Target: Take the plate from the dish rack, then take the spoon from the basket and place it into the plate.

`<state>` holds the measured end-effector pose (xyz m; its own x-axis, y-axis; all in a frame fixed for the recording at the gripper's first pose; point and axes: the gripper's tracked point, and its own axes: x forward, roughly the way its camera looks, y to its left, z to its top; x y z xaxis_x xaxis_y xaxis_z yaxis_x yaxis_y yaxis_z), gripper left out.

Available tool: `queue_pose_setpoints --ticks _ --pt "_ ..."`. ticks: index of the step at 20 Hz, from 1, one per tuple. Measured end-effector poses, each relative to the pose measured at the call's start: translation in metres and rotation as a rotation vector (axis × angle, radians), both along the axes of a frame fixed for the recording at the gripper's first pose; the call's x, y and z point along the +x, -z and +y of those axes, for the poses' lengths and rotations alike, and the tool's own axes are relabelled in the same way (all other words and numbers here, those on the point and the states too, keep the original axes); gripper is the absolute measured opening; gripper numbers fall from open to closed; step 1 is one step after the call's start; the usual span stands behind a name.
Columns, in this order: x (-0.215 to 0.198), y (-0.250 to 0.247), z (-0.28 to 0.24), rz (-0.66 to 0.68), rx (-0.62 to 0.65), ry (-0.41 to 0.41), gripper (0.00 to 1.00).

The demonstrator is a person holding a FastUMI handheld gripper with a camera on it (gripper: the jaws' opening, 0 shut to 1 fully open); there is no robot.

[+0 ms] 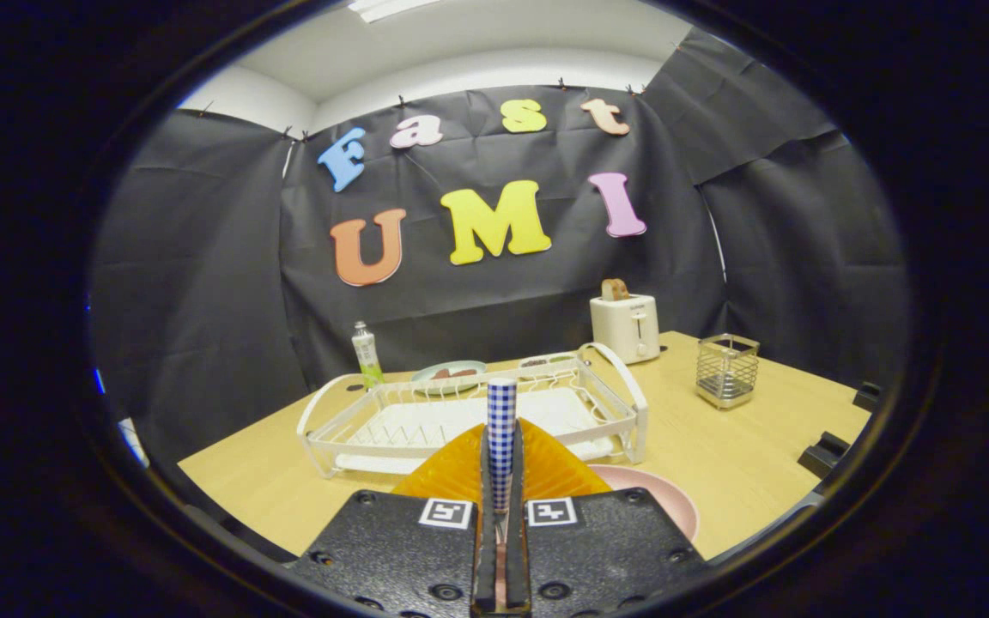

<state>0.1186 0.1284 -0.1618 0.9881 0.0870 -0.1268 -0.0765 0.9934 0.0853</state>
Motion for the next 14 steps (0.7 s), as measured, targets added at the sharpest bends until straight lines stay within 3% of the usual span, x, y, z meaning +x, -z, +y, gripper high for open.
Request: queue_pose_setpoints --ticks 11,14 --pt "-0.004 0.004 -0.054 -0.031 -0.015 0.070 0.20" --pt "-0.007 0.005 -0.060 -0.003 0.000 0.052 0.32"
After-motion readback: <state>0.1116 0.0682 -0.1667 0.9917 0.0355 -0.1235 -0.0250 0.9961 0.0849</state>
